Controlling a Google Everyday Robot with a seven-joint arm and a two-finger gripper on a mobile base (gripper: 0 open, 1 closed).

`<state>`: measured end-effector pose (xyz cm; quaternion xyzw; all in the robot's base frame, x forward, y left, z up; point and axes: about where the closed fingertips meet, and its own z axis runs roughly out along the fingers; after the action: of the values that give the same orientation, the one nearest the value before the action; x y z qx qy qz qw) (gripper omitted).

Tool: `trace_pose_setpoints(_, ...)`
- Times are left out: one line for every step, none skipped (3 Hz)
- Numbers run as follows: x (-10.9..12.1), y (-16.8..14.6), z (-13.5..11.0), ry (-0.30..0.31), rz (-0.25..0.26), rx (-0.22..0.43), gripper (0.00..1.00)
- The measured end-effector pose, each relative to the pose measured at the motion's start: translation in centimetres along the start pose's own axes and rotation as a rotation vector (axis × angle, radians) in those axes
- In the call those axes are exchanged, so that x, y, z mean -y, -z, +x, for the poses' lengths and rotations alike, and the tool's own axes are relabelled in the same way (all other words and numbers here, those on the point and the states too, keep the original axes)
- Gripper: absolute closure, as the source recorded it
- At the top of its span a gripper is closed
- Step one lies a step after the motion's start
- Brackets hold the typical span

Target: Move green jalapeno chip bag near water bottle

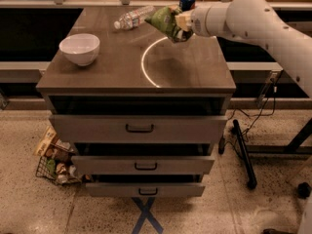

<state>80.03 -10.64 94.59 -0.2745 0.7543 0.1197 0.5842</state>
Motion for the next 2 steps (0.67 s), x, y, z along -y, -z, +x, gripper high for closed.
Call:
trace_pose_setpoints(-1.6, -3.6, -2.0, -0.012, -0.02, 0.012, 1.0)
trace_pose_setpoints(-2.6, -5.8, -2.1, -0.016, -0.037, 0.005, 1.0)
